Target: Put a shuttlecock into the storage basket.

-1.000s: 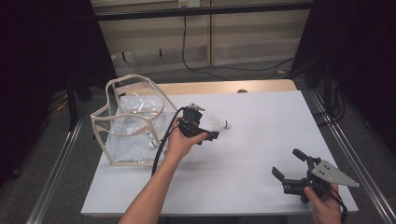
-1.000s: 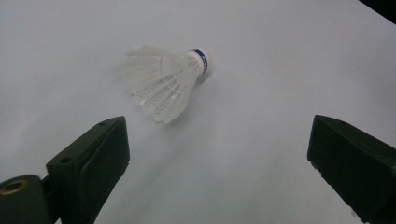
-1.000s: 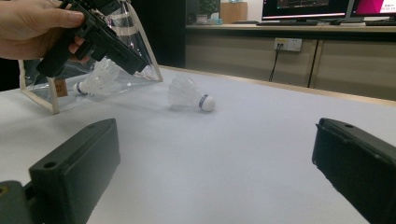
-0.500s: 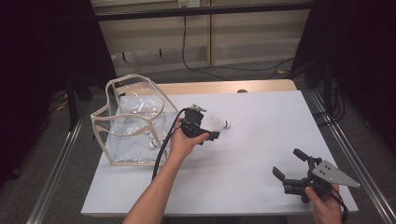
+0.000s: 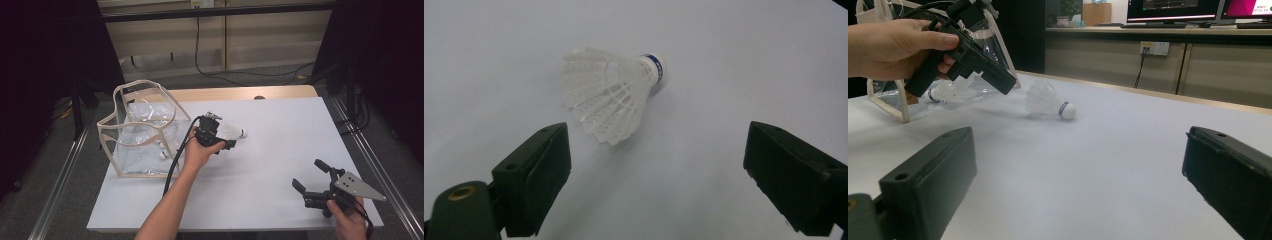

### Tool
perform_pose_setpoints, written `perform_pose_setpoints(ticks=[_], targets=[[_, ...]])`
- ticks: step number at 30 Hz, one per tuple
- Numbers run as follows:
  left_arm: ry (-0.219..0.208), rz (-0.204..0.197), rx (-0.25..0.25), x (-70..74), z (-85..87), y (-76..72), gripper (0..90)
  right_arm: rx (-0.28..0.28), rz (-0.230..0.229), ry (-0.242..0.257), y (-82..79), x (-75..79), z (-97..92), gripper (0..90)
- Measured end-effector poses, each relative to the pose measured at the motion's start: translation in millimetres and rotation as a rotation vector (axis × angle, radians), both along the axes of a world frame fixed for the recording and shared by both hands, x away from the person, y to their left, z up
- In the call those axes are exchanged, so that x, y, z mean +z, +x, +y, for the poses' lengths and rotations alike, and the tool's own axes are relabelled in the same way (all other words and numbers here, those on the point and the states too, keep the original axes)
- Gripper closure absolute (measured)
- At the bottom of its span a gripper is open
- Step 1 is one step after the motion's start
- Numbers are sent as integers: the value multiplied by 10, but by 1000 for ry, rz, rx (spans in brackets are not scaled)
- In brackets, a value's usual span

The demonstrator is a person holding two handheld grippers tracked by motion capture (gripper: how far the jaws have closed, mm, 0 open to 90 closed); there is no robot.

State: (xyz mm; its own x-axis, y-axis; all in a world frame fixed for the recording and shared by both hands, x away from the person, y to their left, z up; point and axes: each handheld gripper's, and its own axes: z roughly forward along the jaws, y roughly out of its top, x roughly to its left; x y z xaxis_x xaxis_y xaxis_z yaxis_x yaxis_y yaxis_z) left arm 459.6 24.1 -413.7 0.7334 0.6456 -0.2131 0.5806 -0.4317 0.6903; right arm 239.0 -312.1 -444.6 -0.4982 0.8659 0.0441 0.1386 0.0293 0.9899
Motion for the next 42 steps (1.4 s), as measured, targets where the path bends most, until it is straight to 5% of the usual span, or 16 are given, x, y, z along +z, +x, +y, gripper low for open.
perform_pose_setpoints(ticks=[42], targets=[[-16, -30, 7, -192, -126, 144, 395, -2, -2, 3, -1, 2, -15, 7]])
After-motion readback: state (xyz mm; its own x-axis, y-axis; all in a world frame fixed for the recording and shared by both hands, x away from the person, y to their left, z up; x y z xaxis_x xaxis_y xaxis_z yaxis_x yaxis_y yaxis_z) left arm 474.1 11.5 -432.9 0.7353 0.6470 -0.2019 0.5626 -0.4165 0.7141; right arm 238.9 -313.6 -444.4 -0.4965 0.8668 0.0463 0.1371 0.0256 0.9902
